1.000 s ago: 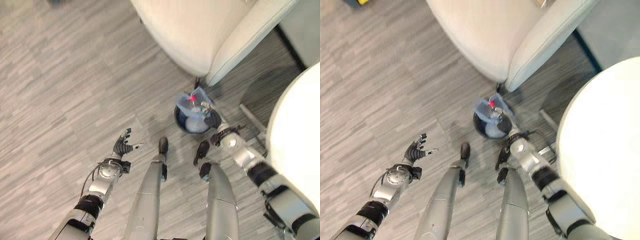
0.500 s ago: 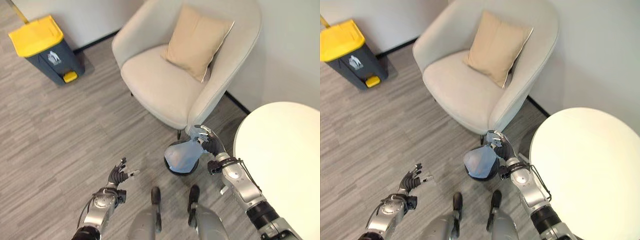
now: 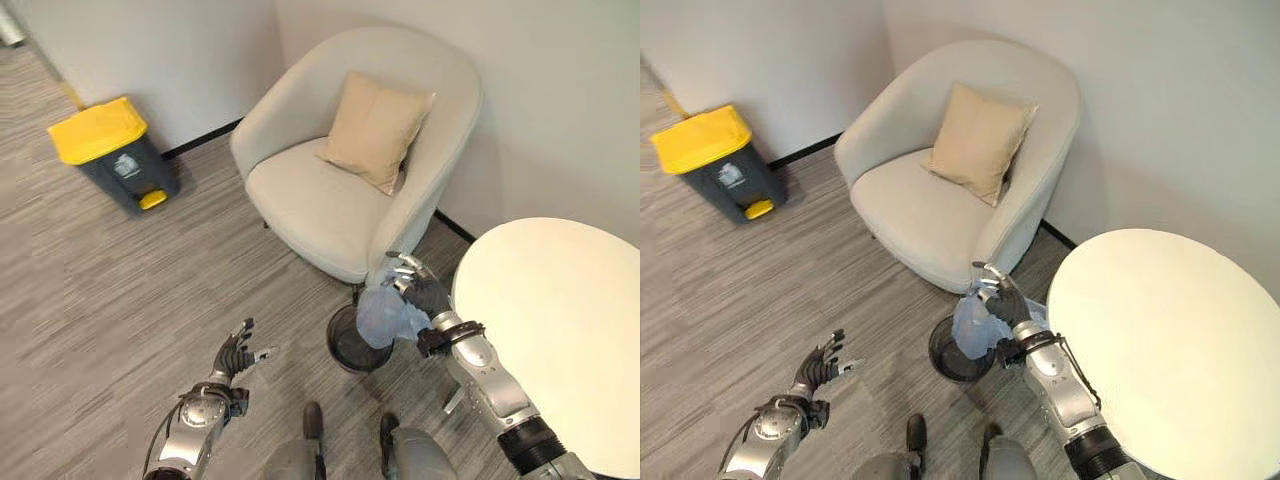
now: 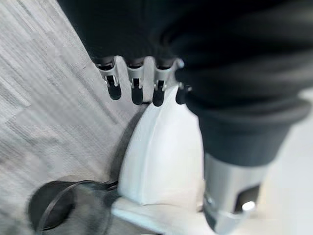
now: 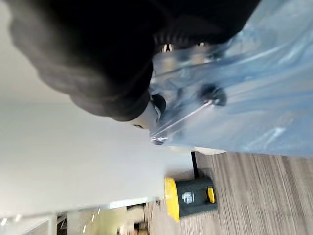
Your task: Gather garbage on tea table into small bin, then transfer packed bag to large trash can.
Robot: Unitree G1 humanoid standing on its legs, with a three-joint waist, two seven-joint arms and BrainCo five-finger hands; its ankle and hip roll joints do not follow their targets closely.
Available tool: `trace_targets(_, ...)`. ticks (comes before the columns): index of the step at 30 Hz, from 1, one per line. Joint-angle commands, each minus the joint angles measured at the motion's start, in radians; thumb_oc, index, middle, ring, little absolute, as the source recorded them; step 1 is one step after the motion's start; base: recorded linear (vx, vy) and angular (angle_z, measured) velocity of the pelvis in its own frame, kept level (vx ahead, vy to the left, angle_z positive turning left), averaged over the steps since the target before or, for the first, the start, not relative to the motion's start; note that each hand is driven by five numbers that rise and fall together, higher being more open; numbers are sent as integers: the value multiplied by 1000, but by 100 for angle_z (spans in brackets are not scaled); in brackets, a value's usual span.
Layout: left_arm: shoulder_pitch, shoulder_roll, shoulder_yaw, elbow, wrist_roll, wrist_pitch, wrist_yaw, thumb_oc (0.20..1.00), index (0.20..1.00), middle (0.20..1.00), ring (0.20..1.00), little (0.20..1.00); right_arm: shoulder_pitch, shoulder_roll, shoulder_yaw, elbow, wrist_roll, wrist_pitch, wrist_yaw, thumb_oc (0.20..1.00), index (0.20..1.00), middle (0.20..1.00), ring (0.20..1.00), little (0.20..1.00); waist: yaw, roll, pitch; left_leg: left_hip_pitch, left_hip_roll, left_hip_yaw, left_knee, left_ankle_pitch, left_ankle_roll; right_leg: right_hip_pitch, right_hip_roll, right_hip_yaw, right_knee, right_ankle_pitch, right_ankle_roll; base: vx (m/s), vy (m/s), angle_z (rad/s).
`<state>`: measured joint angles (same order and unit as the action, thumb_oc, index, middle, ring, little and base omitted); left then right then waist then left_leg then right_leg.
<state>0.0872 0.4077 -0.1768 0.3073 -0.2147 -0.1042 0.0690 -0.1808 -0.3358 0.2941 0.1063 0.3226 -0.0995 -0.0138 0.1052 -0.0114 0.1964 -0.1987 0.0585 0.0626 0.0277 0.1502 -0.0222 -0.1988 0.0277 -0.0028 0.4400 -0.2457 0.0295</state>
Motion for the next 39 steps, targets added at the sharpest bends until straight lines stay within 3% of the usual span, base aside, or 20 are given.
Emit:
trace_targets(1, -23, 24, -7, 47, 25, -36, -5, 1000, 1000, 1000, 1000, 1000, -66, 49, -14, -85, 59, -105, -27, 200, 200, 200, 200, 200, -26, -25, -22, -66, -50, -19, -28, -15, -29, 142, -17, 20, -337, 105, 33, -252, -193, 32)
trace_targets(2, -32, 19, -13, 19, 4, -38, -9, 1000, 1000, 1000, 1000, 1000, -80, 28, -26, -93, 60, -106, -50, 200, 200, 200, 200, 200, -20, -8, -2, -114, -46, -39, -23, 25, -64, 139, 3, 4, -381, 121, 20, -264, -137, 41)
trace_targets(3, -40, 16, -18, 8, -2, -38, -10, 1000, 1000, 1000, 1000, 1000, -88, 18, -27, -93, 60, -106, -56, 200, 200, 200, 200, 200, -23, -2, 9, -137, -50, -48, -12, 30, -73, 132, 4, -8, -387, 130, 16, -377, -155, 47)
trace_targets(6, -69, 14, -43, -33, 6, -43, -25, 1000, 1000, 1000, 1000, 1000, -111, 3, -30, -100, 65, -106, -72, 200, 200, 200, 200, 200, -52, -15, 18, -133, -57, -12, 76, -52, -44, 99, -32, -72, -399, 163, 26, -274, -47, 84)
trace_targets(7, -90, 20, -68, -69, 29, -50, -41, 1000, 1000, 1000, 1000, 1000, -120, 3, -27, -114, 75, -105, -66, 200, 200, 200, 200, 200, -74, -33, 14, -94, -51, 21, 145, -145, -32, 87, -65, -107, -403, 181, 31, -183, -37, 66)
trace_targets(10, -142, 27, -111, -102, 62, -63, -52, 1000, 1000, 1000, 1000, 1000, -135, -5, -21, -128, 91, -105, -50, 200, 200, 200, 200, 200, -104, -41, -5, -3, -27, 33, 156, -211, -38, 89, -79, -145, -420, 188, 31, -62, -5, 74)
trace_targets(15, -206, 40, -174, -167, 114, -70, -63, 1000, 1000, 1000, 1000, 1000, -150, -1, 15, -161, 149, -99, -11, 200, 200, 200, 200, 200, -118, -55, -52, 64, -27, 45, 56, -198, -36, 132, -82, -169, -450, 199, 38, 74, 42, 63)
trace_targets(24, -277, 52, -213, -204, 226, -76, -23, 1000, 1000, 1000, 1000, 1000, -167, 32, 99, -203, 205, -88, 39, 200, 200, 200, 200, 200, -122, -76, -90, 147, -34, 69, -20, -200, -28, 171, -85, -149, -457, 201, 55, 77, 49, -24)
trace_targets(30, -294, 43, -235, -185, 264, -67, -8, 1000, 1000, 1000, 1000, 1000, -192, 50, 135, -201, 242, -86, 49, 200, 200, 200, 200, 200, -122, -79, -105, 175, -38, 74, -47, -198, -24, 185, -86, -140, -463, 202, 62, 51, 32, -3)
trace_targets(39, -389, -28, -342, -59, 273, -34, 1, 1000, 1000, 1000, 1000, 1000, -335, 155, 257, -186, 316, -84, 47, 200, 200, 200, 200, 200, -123, -86, -124, 207, -41, 78, -74, -199, -15, 200, -85, -127, -468, 203, 66, 45, 25, 0)
